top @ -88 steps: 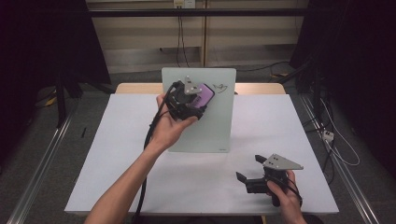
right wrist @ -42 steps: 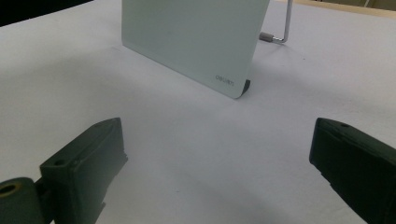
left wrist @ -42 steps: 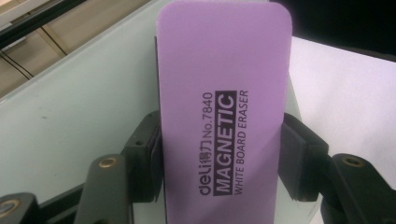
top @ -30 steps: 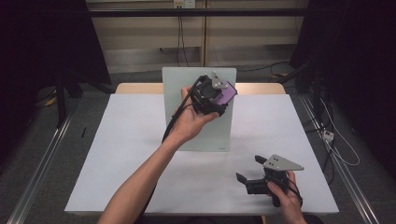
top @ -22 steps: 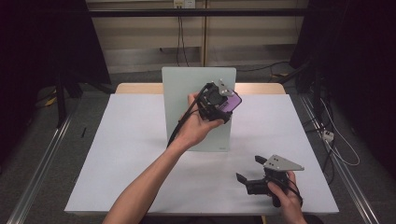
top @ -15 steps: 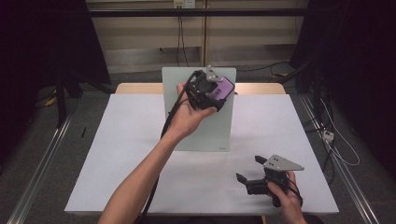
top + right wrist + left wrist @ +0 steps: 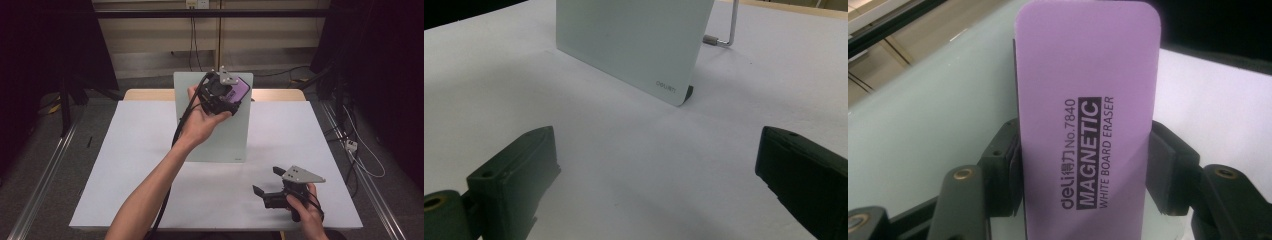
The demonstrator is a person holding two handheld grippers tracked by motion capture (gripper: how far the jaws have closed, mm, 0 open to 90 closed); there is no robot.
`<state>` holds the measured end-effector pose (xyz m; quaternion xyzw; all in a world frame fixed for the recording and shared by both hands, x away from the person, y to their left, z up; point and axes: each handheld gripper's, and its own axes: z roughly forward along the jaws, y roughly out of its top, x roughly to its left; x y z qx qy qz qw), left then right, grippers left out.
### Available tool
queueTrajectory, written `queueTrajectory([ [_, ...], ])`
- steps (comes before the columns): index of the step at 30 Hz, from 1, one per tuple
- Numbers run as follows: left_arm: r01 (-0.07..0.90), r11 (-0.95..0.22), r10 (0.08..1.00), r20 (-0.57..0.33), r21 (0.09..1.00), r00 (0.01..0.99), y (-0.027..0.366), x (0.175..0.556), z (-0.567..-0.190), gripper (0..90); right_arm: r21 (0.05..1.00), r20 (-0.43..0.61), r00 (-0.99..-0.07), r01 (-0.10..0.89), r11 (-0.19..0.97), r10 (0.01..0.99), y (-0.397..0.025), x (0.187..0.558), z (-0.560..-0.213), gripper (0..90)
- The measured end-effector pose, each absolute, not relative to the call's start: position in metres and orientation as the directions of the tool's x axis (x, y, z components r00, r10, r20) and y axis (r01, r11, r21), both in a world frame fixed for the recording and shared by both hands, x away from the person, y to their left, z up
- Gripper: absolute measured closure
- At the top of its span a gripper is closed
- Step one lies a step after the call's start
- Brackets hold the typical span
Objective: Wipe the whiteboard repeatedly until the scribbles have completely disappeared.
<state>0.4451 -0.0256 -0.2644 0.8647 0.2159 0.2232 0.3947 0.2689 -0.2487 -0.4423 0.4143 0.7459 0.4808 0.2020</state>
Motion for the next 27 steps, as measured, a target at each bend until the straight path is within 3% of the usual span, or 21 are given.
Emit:
queueTrajectory([
  [10, 0.189, -0.597, 0.521, 0.198, 0.779, 0.83, -0.031, 0.439, -0.283, 41.2, 0.884, 0.099, -0.575, 0.425, 0.194, 0.812, -0.249, 0.268, -0.442, 3.2],
  [27, 0.223, -0.488, 0.659, 0.188, 0.844, 0.729, 0.066, 0.448, -0.27, 41.2, 0.883, 0.095, -0.568, 0.427, 0.194, 0.817, -0.249, 0.269, -0.443, 3.2],
])
